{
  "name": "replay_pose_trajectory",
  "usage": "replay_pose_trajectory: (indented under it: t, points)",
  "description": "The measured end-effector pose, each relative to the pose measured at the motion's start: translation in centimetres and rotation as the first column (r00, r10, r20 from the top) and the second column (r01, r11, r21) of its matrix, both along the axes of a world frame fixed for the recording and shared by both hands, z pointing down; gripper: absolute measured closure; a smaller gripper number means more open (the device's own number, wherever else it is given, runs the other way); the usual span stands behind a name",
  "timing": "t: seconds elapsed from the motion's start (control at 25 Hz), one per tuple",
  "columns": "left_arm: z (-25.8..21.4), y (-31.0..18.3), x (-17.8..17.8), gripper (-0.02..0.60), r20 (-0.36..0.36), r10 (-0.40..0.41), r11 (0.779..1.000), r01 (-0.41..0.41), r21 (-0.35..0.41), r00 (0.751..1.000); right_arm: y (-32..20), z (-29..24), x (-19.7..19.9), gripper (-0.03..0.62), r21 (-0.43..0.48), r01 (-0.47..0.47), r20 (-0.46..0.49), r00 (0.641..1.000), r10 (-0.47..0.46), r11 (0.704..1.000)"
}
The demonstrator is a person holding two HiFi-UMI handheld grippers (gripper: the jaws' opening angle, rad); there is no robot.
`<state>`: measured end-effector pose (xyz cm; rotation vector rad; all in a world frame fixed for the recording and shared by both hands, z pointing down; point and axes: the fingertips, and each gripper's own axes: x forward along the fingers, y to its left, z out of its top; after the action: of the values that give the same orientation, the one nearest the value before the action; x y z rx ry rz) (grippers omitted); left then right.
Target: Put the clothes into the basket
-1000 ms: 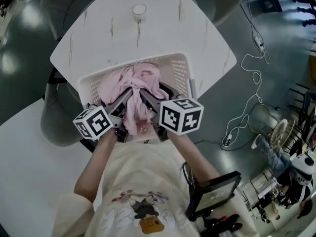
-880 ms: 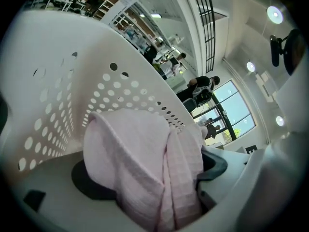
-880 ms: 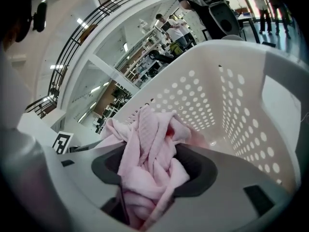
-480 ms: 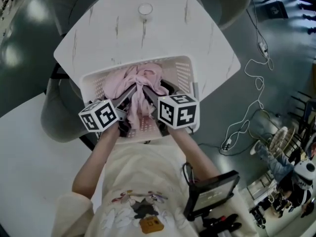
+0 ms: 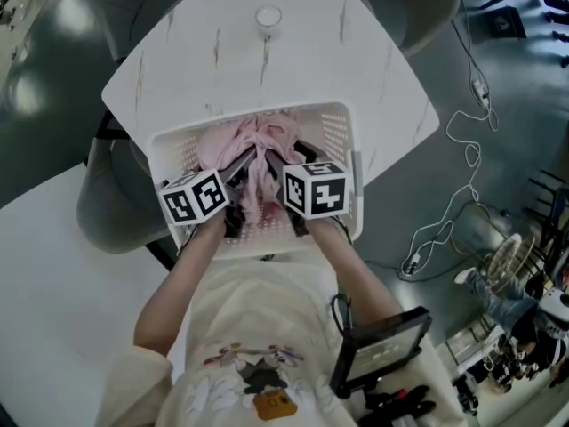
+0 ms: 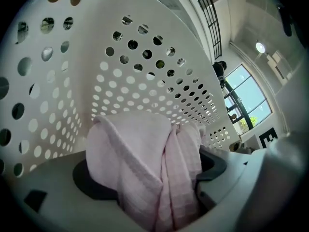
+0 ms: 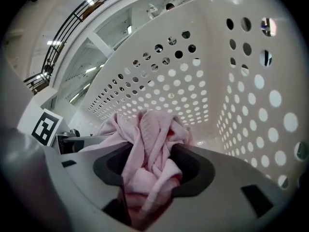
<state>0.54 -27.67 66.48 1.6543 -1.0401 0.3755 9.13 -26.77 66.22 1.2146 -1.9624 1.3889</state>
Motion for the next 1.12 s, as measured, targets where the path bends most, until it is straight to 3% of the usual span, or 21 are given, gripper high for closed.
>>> replay_pose_trajectory:
  t: [0.2, 0.36, 0.44, 0.6, 0.76, 1.12]
  points:
    - [1.1, -0.1, 0.1, 0.121, 0.015, 0.009, 1.000, -0.009, -0.024, 1.000, -0.2, 0.9, 0.1, 0.366, -0.009, 0.059, -0.069, 0.996, -0.059, 0.998]
    - [2.5, -0.2, 0.4, 0.124, 0.091, 0.059, 0.998, -0.056, -0.036, 0.994, -0.4, 2.0, 0.5, 0.376, -0.020, 0.123, -0.163, 0.979, -0.124, 0.992]
    - [3.5, 0.0, 0.4, 0.124, 0.121, 0.085, 0.995, -0.079, -0.054, 0.989, -0.2, 2.7, 0.3, 0.383, -0.027, 0.185, -0.209, 0.960, -0.187, 0.982]
    - [5.3, 0.6, 0.4, 0.126, 0.171, 0.163, 0.984, -0.148, -0.101, 0.972, 0.5, 4.2, -0.3, 0.406, -0.049, 0.359, -0.278, 0.892, -0.357, 0.932]
    - [6.3, 0.2, 1.3, 0.124, 0.194, 0.185, 0.982, -0.172, -0.082, 0.963, 0.7, 5.5, 0.1, 0.407, -0.093, 0.379, -0.223, 0.893, -0.391, 0.921]
    - [5.7, 0.4, 0.0, 0.124, 0.192, 0.194, 0.981, -0.186, -0.055, 0.962, 1.1, 4.6, -1.4, 0.408, -0.078, 0.365, -0.243, 0.896, -0.373, 0.928]
